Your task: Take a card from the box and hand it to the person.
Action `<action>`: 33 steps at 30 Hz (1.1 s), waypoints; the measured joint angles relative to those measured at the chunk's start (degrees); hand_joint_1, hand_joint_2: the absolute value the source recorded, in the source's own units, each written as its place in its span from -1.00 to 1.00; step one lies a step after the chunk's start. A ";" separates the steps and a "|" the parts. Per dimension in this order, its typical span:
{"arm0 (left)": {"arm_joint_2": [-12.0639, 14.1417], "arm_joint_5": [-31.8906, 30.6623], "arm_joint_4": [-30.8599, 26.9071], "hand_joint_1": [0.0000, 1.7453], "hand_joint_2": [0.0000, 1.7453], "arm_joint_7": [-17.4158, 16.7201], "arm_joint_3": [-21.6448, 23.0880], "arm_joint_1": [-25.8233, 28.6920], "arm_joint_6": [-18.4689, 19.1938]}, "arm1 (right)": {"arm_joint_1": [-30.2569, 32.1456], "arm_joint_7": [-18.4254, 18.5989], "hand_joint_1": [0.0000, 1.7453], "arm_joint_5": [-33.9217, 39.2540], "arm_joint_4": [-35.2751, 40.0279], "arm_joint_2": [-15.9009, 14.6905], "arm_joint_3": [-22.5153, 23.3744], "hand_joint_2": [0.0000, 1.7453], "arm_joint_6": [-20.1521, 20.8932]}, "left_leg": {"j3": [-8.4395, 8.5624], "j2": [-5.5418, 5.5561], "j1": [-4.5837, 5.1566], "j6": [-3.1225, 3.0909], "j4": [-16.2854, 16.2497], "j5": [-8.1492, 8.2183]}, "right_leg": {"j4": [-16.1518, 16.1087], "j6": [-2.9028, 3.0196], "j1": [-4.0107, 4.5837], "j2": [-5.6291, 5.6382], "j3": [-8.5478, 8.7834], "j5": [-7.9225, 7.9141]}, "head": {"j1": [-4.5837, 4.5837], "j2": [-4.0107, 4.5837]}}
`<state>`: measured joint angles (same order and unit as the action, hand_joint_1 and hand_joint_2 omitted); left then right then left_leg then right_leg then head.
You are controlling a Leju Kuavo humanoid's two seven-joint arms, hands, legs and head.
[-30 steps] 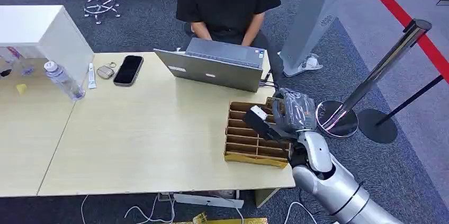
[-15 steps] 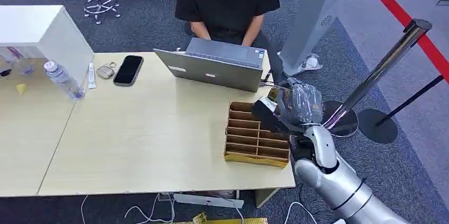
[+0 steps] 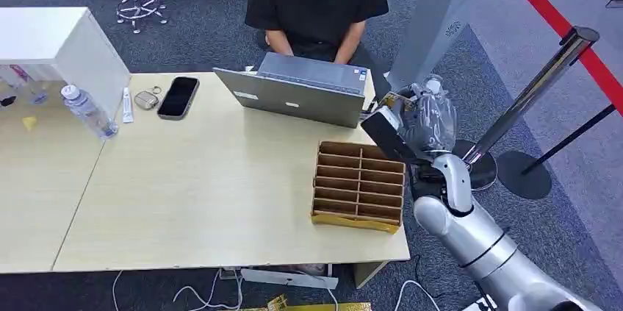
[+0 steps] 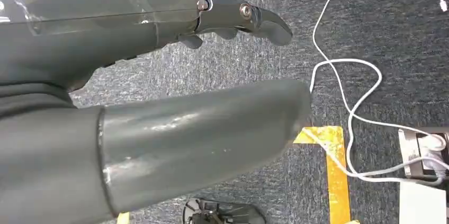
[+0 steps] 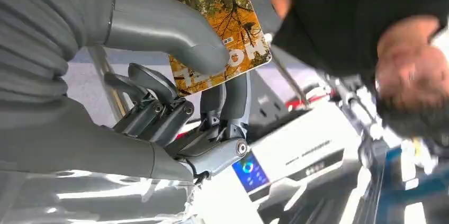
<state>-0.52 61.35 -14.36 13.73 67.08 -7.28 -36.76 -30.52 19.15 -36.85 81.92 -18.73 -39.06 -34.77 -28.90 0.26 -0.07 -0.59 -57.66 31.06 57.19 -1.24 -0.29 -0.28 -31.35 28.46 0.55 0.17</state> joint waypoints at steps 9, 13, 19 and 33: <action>-0.44 -0.70 0.00 -1.00 -1.00 -0.33 0.04 -0.01 0.11 | -2.61 -6.89 0.92 -3.63 -8.25 2.97 6.19 1.00 -4.49 | -0.01 0.02 0.00 0.00 -0.01 0.00 | 0.00 0.00 0.00 -0.02 0.00 0.00 | 0.00 0.00; -0.46 -0.88 0.00 -1.00 -1.00 -0.52 0.11 -0.02 0.18 | -2.68 -8.20 0.88 -5.51 -11.46 4.85 9.97 1.00 -4.49 | -0.01 0.02 0.00 0.00 0.00 0.00 | 0.00 0.00 0.00 -0.02 -0.01 0.00 | 0.00 0.00; -0.46 -0.96 0.00 -1.00 -1.00 -0.63 0.15 -0.12 0.24 | -2.74 -10.91 0.80 -5.75 -16.36 7.52 13.84 1.00 -4.49 | 0.00 0.01 0.00 0.00 -0.01 0.00 | 0.00 0.00 0.00 -0.01 0.00 0.00 | -0.02 0.00; -0.46 -1.62 0.00 -1.00 -1.00 -1.05 0.17 -0.66 0.39 | -2.77 -15.39 0.82 -6.23 -24.35 12.48 19.06 1.00 -4.49 | 0.00 0.01 0.00 0.00 -0.01 0.00 | 0.00 0.00 0.00 -0.01 0.00 0.00 | 0.00 0.00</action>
<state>-0.98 59.73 -14.36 12.68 67.25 -7.94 -36.37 -33.28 3.76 -43.08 57.57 -6.25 -20.00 -39.25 -28.90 0.27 -0.07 -0.60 -57.67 31.05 57.19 -1.24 -0.29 -0.28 -31.35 28.46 0.55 0.17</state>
